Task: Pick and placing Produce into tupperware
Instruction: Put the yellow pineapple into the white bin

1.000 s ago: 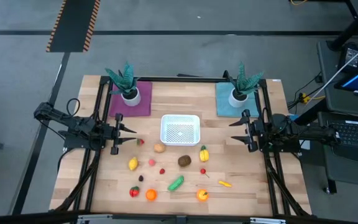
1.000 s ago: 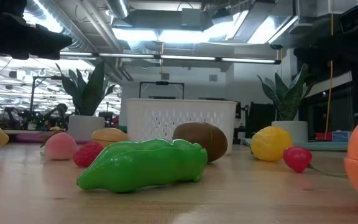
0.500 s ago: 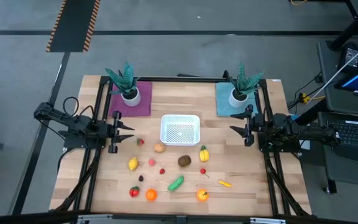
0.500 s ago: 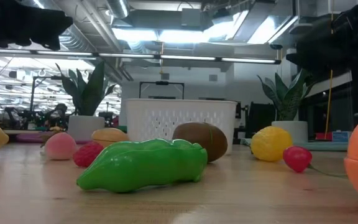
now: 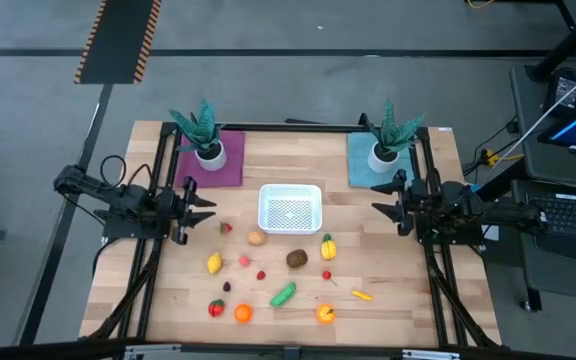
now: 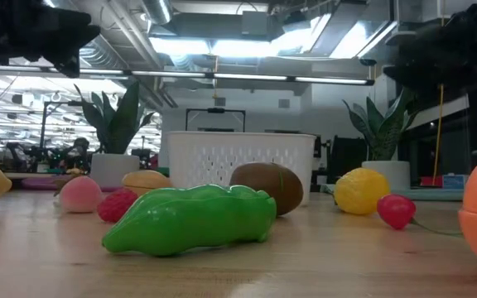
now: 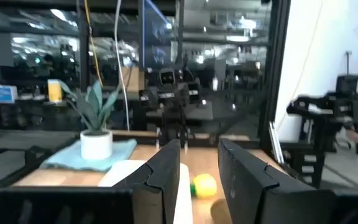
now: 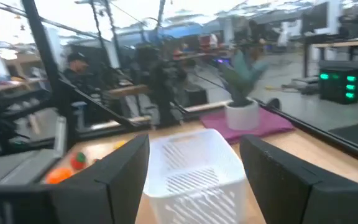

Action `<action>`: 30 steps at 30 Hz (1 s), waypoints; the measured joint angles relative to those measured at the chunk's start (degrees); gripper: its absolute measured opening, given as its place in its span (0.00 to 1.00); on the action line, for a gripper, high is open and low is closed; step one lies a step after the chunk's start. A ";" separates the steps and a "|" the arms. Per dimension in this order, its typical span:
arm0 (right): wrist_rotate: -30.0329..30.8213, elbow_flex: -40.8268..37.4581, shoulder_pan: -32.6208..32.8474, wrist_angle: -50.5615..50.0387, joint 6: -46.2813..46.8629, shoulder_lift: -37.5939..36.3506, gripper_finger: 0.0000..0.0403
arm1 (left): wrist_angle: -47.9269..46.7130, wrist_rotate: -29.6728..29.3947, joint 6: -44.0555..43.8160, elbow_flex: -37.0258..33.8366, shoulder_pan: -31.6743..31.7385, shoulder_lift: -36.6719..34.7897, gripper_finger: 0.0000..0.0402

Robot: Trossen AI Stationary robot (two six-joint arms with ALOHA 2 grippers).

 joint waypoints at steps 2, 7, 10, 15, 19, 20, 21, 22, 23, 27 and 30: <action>-0.52 1.52 -0.02 -0.11 -0.52 0.73 0.63 | 1.62 0.00 0.37 0.00 0.43 0.00 0.25; -0.64 5.22 -0.01 -0.44 -4.12 5.10 0.63 | 2.39 0.00 1.65 0.66 1.57 1.32 0.25; -0.64 7.24 0.00 -0.62 -4.15 9.24 0.63 | 2.66 0.00 1.59 2.72 1.82 4.27 0.25; -0.66 11.26 1.18 -0.74 -5.36 16.70 0.63 | 1.64 0.05 1.90 9.14 1.82 14.18 0.25; -0.69 16.73 2.78 -3.80 -9.01 21.86 0.63 | -6.30 0.07 1.89 16.89 1.82 24.66 0.25; -0.66 18.41 3.28 -5.79 -9.85 23.03 0.63 | -8.18 0.09 1.85 18.80 1.82 27.25 0.25; -0.65 20.05 3.78 -8.11 -10.34 24.22 0.63 | -10.03 0.15 1.84 20.63 1.82 29.76 0.25; -0.68 21.58 4.32 -10.18 -10.47 25.44 0.63 | -11.87 0.16 1.78 22.37 1.82 32.11 0.25; -0.68 23.09 4.84 -12.02 -10.45 26.61 0.63 | -13.52 0.18 1.58 24.09 1.82 34.32 0.25; -0.61 27.37 6.75 -18.41 -10.43 30.95 0.63 | -19.19 0.18 -0.11 30.07 1.82 41.57 0.25; -0.49 29.15 8.05 -21.16 -11.34 33.98 0.63 | -22.71 0.16 -2.02 33.47 1.82 45.52 0.25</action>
